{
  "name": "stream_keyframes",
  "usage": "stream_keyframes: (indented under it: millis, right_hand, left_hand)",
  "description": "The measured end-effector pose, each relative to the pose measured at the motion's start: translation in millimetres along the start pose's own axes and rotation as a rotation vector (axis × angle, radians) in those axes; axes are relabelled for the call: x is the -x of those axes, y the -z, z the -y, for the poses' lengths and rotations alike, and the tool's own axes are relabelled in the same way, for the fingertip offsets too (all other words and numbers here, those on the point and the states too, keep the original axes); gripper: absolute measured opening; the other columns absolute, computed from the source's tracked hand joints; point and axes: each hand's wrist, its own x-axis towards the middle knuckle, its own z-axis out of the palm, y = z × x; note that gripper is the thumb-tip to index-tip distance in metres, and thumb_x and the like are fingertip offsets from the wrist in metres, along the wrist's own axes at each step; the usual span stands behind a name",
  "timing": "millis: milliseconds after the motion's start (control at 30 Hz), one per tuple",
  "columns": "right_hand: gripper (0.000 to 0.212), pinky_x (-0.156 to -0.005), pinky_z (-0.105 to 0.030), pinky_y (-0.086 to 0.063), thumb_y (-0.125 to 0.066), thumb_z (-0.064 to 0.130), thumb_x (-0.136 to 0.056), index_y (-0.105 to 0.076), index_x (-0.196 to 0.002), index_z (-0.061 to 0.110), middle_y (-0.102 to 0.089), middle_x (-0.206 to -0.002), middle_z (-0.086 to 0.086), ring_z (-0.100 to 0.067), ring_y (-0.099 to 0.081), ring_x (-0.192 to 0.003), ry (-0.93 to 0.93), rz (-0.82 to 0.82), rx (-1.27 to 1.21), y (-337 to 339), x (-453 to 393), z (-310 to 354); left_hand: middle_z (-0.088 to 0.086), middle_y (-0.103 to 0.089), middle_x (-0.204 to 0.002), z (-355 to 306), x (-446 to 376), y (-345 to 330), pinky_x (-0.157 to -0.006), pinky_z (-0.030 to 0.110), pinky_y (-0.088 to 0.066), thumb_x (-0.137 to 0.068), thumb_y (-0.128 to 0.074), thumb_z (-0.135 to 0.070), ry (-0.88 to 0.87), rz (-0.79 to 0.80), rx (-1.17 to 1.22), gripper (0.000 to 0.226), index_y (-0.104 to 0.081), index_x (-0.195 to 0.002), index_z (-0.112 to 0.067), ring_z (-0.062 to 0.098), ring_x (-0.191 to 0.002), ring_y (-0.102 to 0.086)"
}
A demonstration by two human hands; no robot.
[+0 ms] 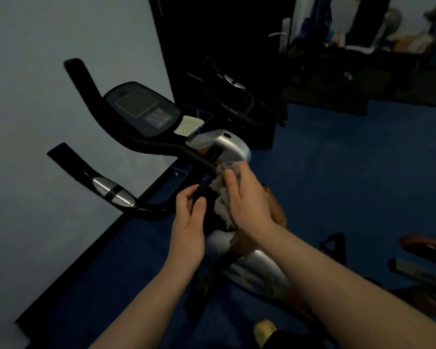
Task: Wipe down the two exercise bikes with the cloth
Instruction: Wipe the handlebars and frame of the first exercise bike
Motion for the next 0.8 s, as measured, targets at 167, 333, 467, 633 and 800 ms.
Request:
stream_keyframes:
  millis: [167, 333, 467, 633, 800]
  right_hand:
    - [0.028, -0.075, -0.04, -0.047, -0.037, 0.037, -0.102, -0.05, -0.117, 0.017, -0.059, -0.107, -0.001, -0.019, -0.058, -0.089, 0.363, 0.535, 0.322, 36.4, -41.4, -5.9]
    - [0.028, -0.074, -0.039, -0.045, -0.033, 0.041, -0.102, -0.051, -0.108, 0.02, -0.059, -0.102, 0.0, -0.02, -0.058, -0.088, 0.569, 0.756, 0.407, 28.2, -64.9, 4.2]
    - [0.024, -0.075, -0.034, -0.043, -0.034, 0.039, -0.103, -0.05, -0.107, 0.022, -0.056, -0.1, 0.003, -0.014, -0.055, -0.088, 0.716, 1.027, 0.413, 22.2, -89.9, 10.5]
    - [0.026, -0.071, -0.031, -0.041, -0.035, 0.037, -0.103, -0.052, -0.099, 0.018, -0.057, -0.092, 0.004, -0.012, -0.054, -0.084, 0.896, 1.19, 0.429, -3.5, -92.4, 23.9]
    - [0.02, -0.074, -0.017, -0.041, -0.035, 0.028, -0.105, -0.051, -0.093, 0.029, -0.056, -0.085, 0.013, 0.002, -0.055, -0.08, 0.898, 1.49, 0.269, -0.2, -111.1, 36.2]
  left_hand:
    - [-0.025, -0.062, -0.107, 5.7, 11.8, -14.9, -0.078, 0.011, -0.047, -0.08, -0.063, -0.03, -0.038, -0.071, 0.06, 0.046, -0.046, -0.122, -0.039, -0.006, -0.1, -0.059]
    - [-0.01, -0.055, -0.122, 17.6, 19.5, -41.6, -0.096, 0.028, -0.048, -0.085, -0.07, -0.017, -0.077, -0.301, 0.043, 0.053, -0.04, -0.125, -0.037, 0.002, -0.113, -0.055]
    - [-0.01, -0.055, -0.123, 23.5, 19.8, -54.1, -0.093, 0.023, -0.049, -0.088, -0.068, -0.021, -0.073, -0.419, 0.09, 0.048, -0.042, -0.126, -0.033, 0.002, -0.113, -0.055]
    - [-0.004, -0.062, -0.115, 25.8, 22.2, -65.6, -0.093, 0.03, -0.05, -0.088, -0.069, -0.024, -0.03, -0.497, 0.127, 0.036, -0.05, -0.118, -0.027, 0.008, -0.108, -0.06]
    - [-0.002, -0.061, -0.111, 24.8, 23.4, -63.7, -0.083, 0.021, -0.052, -0.081, -0.075, -0.021, 0.027, -0.533, 0.084, 0.044, -0.048, -0.115, -0.021, 0.002, -0.097, -0.061]
